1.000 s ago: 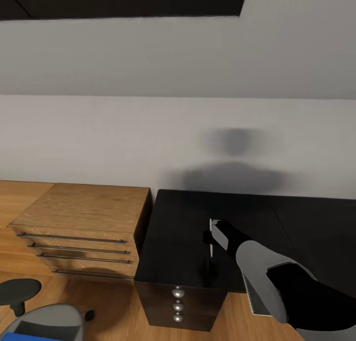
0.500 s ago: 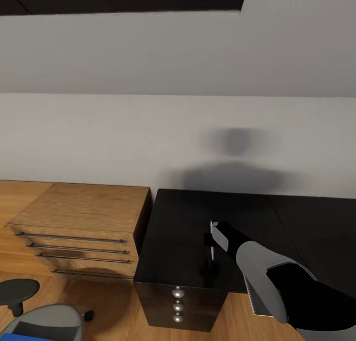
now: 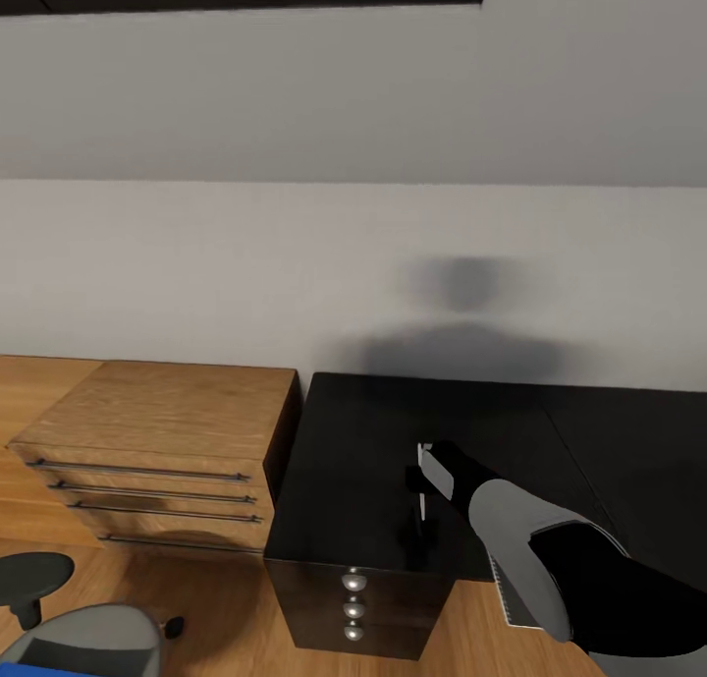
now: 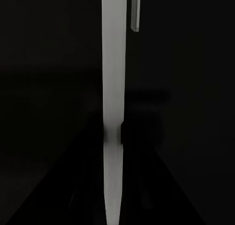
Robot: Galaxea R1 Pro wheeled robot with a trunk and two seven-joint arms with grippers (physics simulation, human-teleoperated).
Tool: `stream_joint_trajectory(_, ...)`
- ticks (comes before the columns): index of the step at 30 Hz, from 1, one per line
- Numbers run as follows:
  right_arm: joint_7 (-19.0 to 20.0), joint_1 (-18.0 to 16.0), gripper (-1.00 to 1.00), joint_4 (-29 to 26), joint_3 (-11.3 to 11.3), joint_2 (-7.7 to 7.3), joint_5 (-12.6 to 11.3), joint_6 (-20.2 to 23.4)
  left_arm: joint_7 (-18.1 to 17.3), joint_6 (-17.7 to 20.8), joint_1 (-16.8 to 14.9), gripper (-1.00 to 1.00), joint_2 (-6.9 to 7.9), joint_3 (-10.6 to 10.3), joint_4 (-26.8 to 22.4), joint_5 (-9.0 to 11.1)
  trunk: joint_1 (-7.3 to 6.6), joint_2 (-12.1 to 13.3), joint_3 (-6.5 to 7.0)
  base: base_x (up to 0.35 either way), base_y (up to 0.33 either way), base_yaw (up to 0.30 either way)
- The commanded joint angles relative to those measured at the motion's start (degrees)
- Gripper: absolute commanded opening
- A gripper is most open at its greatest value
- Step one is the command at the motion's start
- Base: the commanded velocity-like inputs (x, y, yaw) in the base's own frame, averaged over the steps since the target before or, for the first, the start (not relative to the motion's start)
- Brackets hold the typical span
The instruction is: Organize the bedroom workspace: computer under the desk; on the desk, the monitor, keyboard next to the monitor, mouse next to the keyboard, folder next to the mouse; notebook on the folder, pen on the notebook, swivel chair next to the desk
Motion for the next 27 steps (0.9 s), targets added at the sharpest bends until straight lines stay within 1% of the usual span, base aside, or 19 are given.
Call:
stream_joint_trajectory(1, -0.4, 0.0, -1.00, -0.1, 0.4, -0.01, -0.7, 0.3, 0.3, -0.2, 0.0, 1.00, 0.03, -0.5, 0.0, 0.4, 0.23, -0.5, -0.25, 0.000, 0.000, 0.000)
stream_joint_trajectory(6, -0.4, 0.0, -1.00, -0.1, 0.4, -0.01, -0.7, 0.3, 0.4, -0.2, 0.0, 1.00, 0.03, -0.5, 0.0, 0.4, 1.33, -2.5, -1.15, 0.000, 0.000, 0.000)
stream_joint_trajectory(22, -0.4, 0.0, -1.00, 0.0, 0.4, -0.01, -0.7, 0.4, 0.2, -0.2, 0.0, 1.00, 0.03, -0.4, 0.0, 0.5, 1.33, -2.5, -1.15, 0.000, 0.000, 0.000)
stream_joint_trajectory(23, -0.4, 0.0, 1.00, 0.0, 0.4, -0.01, -0.7, 0.4, 0.2, -0.2, 0.0, 1.00, 0.03, -0.4, 0.0, 0.5, 1.33, -2.5, -1.15, 0.000, 0.000, 0.000)
stream_joint_trajectory(26, -0.4, 0.0, 1.00, 0.0, 0.4, -0.01, -0.7, 0.3, 0.2, -0.2, 0.0, 1.00, 0.03, -0.4, 0.0, 0.5, 1.33, -2.5, -1.15, 0.000, 0.000, 0.000)
stream_joint_trajectory(27, -0.4, 0.0, 1.00, 0.0, 0.4, -0.01, -0.7, 0.3, 0.2, -0.2, 0.0, 1.00, 0.03, -0.4, 0.0, 0.5, 1.11, -2.1, -0.97, 0.000, 0.000, 0.000)
